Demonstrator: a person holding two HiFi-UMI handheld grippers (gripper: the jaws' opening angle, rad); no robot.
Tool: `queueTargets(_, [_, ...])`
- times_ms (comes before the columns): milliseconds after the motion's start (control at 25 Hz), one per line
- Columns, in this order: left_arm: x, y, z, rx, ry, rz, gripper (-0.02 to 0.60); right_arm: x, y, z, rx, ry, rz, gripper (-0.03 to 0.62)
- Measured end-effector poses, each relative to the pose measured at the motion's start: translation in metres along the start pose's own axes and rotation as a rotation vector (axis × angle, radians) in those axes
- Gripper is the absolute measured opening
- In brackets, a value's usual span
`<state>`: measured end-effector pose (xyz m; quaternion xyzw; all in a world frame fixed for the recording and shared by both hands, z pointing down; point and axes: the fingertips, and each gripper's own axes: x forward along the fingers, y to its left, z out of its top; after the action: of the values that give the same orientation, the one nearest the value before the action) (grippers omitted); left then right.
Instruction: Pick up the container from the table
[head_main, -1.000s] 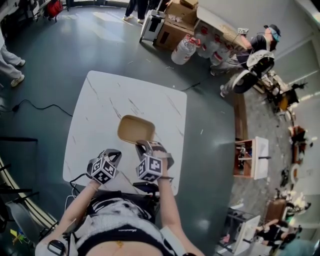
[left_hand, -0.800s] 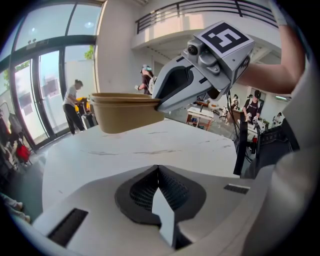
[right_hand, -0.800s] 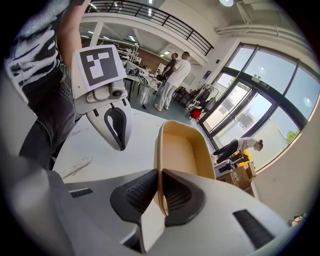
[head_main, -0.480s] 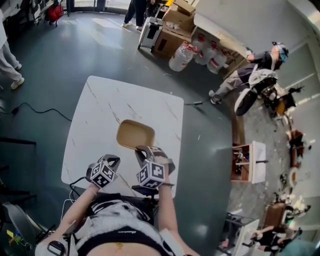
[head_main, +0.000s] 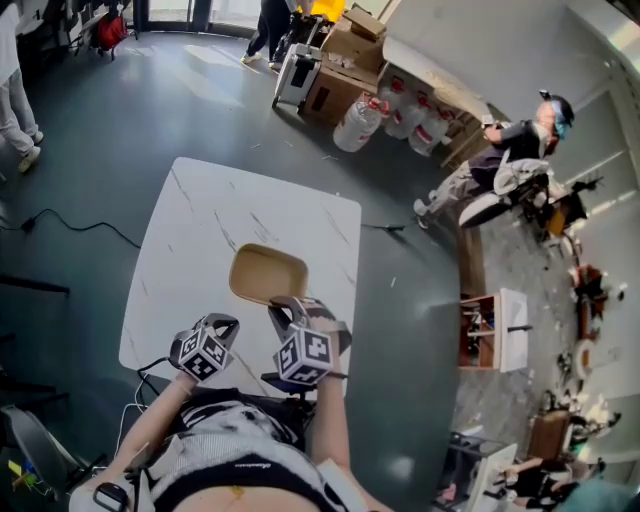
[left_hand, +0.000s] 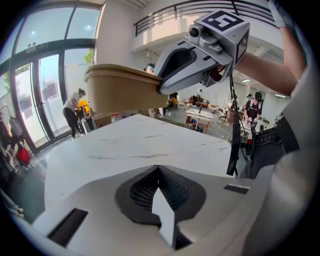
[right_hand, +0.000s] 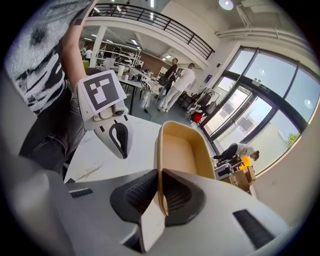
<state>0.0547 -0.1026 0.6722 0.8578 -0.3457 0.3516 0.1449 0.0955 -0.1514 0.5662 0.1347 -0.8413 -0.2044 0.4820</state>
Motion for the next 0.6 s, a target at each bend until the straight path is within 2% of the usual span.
queueTargets(600, [-0.007,-0.004,0.001,-0.004,0.005,0.007,0.000,-0.015,-0.003,0.009,-0.038,-0.016,-0.036,0.034])
